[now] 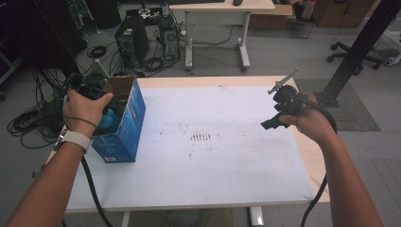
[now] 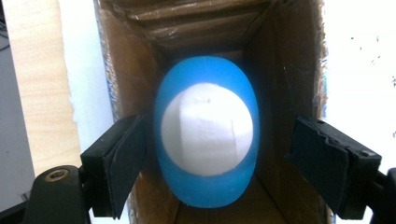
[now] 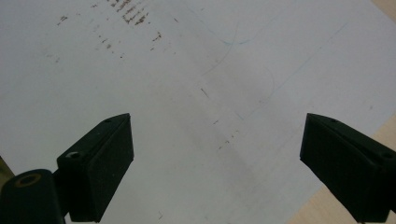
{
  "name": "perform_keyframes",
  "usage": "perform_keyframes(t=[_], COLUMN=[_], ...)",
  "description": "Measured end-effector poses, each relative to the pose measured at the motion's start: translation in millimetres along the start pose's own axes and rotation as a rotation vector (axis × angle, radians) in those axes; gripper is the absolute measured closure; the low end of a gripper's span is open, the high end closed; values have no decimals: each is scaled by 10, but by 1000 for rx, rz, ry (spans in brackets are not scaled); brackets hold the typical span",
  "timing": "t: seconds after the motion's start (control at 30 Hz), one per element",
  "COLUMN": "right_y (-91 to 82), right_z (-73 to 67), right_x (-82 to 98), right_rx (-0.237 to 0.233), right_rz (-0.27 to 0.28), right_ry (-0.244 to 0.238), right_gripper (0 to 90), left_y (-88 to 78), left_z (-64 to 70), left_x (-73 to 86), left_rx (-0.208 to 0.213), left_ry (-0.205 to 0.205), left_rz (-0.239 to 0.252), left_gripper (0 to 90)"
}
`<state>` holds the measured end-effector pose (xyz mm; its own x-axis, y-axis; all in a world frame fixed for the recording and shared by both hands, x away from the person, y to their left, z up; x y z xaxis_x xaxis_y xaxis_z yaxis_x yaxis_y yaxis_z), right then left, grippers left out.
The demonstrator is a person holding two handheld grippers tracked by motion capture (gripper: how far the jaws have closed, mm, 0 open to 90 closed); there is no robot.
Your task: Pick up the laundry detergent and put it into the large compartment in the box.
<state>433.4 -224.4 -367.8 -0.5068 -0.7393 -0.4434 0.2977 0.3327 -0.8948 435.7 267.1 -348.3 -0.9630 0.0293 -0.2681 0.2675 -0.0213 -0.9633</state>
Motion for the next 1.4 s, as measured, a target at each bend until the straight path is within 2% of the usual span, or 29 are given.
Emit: perform_keyframes(t=[0.57,0.83,0.9,1.13,1.33,1.4], right_y=[-37,-46,-50,-59,-57,-55], right_z=[-18,-32,-35,-36,-40,-43], right_x=[-8,-16,-20,-19,-10,-12], right_rx=[4,4,4,5,4,4], right_rz=[4,5,6,5,3,2], right_ry=[2,-2,-2,-5,-2,-4], right_gripper=[98,98,98,98,98,98], left_y=[-152,-278,-310,-396,-479,-508], left_z=[-26,4,23,54,111,130], left_x=[-8,-50,-56,-67,-71,-69], left_rx=[30,46,62,58,78,82], left_ry=[-4,1,2,27,46,68], left_rz=[28,58,62,76,97,97], left_gripper=[141,140,139,139,138,137])
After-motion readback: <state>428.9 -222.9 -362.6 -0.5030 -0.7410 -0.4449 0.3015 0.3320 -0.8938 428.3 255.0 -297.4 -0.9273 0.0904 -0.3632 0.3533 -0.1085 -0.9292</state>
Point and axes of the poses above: each handheld gripper's, and its own axes: y roughly forward along the jaws, x roughly out of its underside, z roughly to its right, the point moved 10 cm from there along y, roughly forward along the jaws, and after that the axes turned 4 degrees about -y, right-handed, at the moved point
